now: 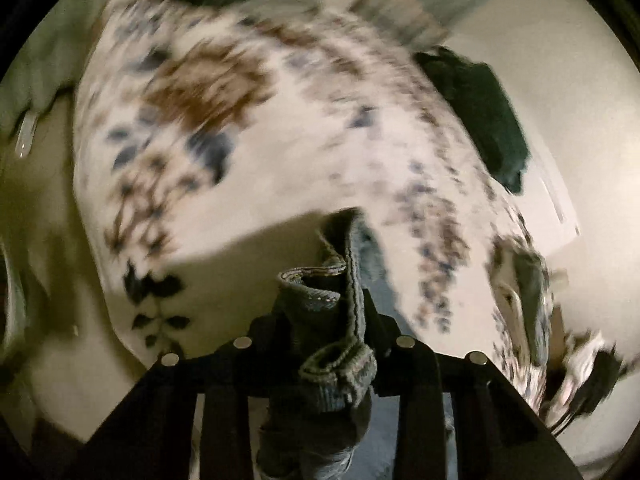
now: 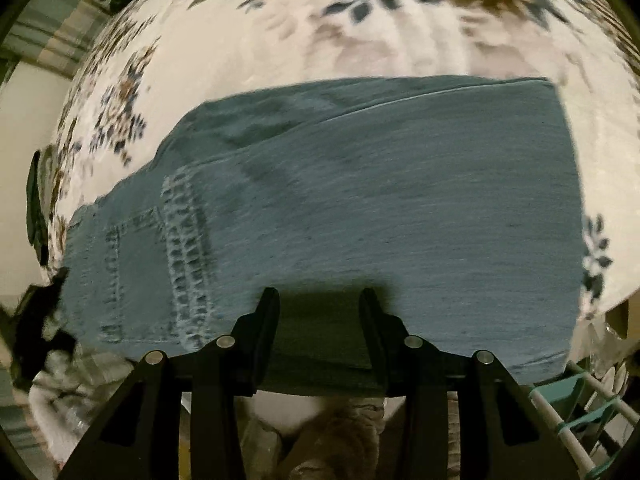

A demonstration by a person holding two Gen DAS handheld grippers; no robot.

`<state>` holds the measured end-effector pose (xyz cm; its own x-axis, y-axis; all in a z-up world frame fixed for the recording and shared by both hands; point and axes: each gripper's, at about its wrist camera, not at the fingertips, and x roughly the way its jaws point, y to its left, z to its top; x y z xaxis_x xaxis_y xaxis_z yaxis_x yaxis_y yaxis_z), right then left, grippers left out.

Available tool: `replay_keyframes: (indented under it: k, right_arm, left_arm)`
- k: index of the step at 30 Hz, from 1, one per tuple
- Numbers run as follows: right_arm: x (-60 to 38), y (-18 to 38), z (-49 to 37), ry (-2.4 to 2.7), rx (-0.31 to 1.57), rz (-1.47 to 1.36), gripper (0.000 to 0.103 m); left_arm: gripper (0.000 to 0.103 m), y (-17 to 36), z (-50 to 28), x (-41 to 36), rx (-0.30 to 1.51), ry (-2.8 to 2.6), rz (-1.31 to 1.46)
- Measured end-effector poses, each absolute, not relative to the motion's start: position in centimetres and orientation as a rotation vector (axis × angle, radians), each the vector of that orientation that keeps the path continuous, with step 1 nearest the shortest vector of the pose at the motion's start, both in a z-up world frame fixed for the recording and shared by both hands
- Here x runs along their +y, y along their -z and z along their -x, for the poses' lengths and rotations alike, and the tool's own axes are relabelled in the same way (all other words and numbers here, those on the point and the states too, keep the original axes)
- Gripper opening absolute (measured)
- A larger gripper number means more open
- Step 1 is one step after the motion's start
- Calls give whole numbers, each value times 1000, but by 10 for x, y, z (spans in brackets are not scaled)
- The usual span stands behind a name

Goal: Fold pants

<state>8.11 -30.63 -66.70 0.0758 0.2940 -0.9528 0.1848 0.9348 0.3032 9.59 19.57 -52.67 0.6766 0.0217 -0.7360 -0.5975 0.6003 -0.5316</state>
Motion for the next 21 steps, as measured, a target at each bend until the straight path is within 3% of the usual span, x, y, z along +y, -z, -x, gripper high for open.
replay_keyframes:
  k: [6, 10, 14, 21]
  right_arm:
    - [-355, 660, -64, -12, 1472, -477, 44]
    - [-398, 647, -49, 35, 1427, -523, 44]
    - [-447, 634, -35, 100, 1396, -563, 44]
    - [-538, 622, -10, 225, 1383, -573, 44]
  left_arm:
    - [28, 445, -111, 109, 709, -195, 603]
    - [27, 418, -120, 23, 723, -27, 471]
    - [27, 421, -126, -65, 779, 112, 380]
    - [26, 475, -135, -205, 922, 259, 218]
